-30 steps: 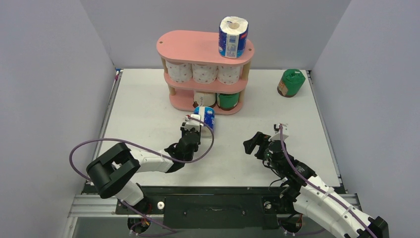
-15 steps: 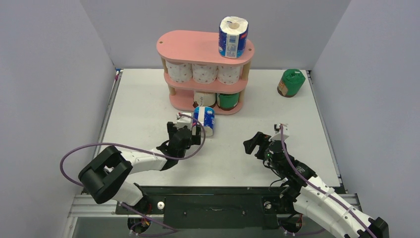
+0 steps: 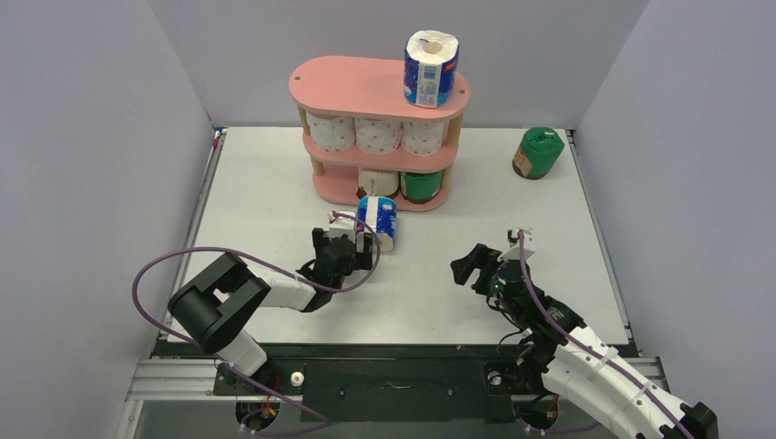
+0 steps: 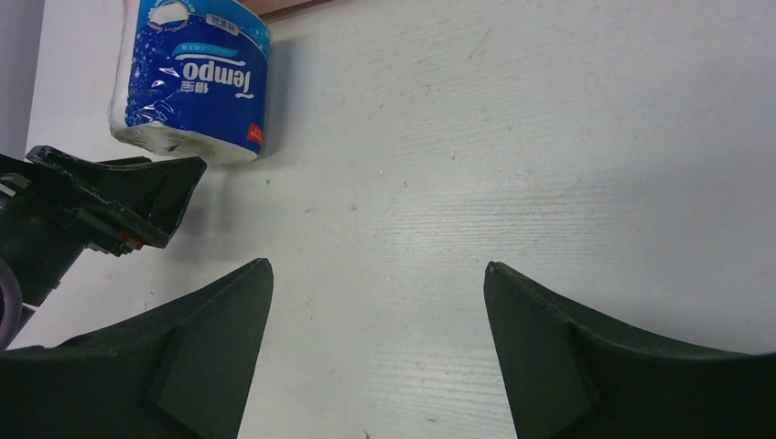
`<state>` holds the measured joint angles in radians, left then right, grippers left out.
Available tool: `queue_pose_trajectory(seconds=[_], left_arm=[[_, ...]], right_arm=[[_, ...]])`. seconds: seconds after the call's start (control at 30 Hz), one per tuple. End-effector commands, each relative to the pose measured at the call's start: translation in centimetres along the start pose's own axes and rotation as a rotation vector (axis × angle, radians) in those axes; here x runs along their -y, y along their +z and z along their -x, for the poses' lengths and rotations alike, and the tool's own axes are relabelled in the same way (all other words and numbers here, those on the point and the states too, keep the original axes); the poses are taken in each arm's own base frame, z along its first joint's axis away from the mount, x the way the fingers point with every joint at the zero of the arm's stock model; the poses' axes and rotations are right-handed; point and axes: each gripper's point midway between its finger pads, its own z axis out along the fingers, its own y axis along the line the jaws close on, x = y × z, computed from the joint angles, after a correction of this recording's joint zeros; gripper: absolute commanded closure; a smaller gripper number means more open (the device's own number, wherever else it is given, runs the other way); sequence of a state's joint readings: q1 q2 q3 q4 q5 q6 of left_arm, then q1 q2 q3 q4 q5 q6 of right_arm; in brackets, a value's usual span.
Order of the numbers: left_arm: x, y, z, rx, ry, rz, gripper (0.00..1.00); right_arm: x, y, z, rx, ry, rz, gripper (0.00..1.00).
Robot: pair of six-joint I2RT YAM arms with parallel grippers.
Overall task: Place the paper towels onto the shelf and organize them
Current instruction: Adjust the paper towel at the center of the board.
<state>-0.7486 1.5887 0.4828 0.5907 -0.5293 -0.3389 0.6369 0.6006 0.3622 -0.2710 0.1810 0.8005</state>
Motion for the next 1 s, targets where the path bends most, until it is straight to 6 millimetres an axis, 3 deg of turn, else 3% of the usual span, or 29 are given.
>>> queue_pose_trajectory(seconds=[0.0, 0.3, 0.53, 0.97], left_arm=[[1.4, 0.3, 2.6, 0.113, -0.108, -0.059, 0.02], [1.3, 0.7, 3.0, 0.171, -0.161, -0.086, 0.0], [1.3, 1.5, 3.3, 0.217, -0.242, -0.096, 0.08], [1.1, 1.3, 4.4, 0.318, -0.327, -0.131, 0.06]], right_arm=[[0.3, 0.1, 0.9, 0.043, 0.004, -0.011, 0.19], [0.6, 0.4, 0.8, 0.038, 0.0, -0.02, 0.19], [0.7, 0.4, 0.7, 0.035, -0.004, -0.022, 0.19], [1.4, 0.7, 0.7, 0.029, -0.002, -0.037, 0.19]])
